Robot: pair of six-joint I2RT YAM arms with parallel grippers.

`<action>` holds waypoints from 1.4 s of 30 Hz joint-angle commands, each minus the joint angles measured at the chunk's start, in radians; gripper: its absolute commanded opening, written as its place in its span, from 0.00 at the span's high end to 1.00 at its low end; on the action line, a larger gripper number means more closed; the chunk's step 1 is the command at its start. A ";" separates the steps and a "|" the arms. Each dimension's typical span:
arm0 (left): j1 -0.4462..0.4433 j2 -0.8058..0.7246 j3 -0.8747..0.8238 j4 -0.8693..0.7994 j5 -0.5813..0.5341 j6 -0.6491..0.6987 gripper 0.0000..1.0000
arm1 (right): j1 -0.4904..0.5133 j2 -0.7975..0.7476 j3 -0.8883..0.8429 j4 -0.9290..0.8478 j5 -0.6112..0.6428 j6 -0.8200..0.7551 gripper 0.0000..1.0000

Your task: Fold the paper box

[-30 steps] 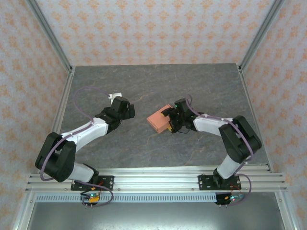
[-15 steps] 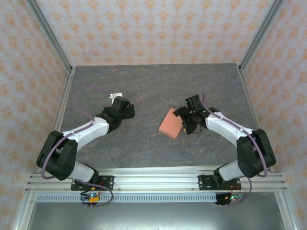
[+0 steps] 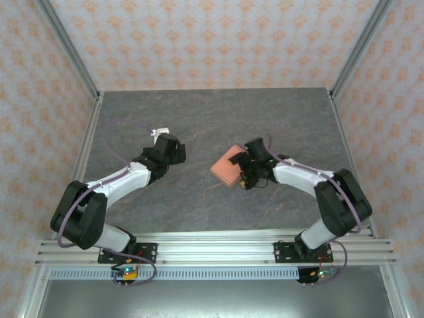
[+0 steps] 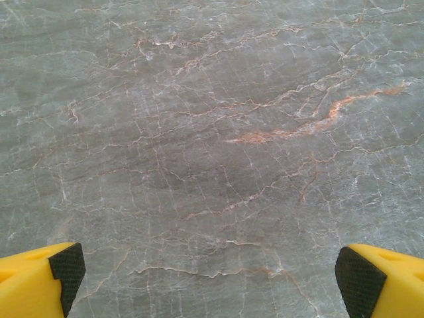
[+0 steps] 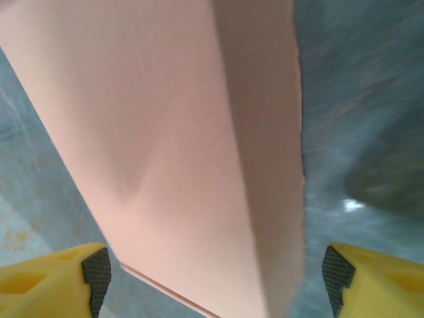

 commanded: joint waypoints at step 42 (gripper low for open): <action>0.063 -0.563 -0.069 -0.087 -0.287 0.530 0.00 | -0.111 -0.568 0.070 0.122 1.228 -1.451 0.01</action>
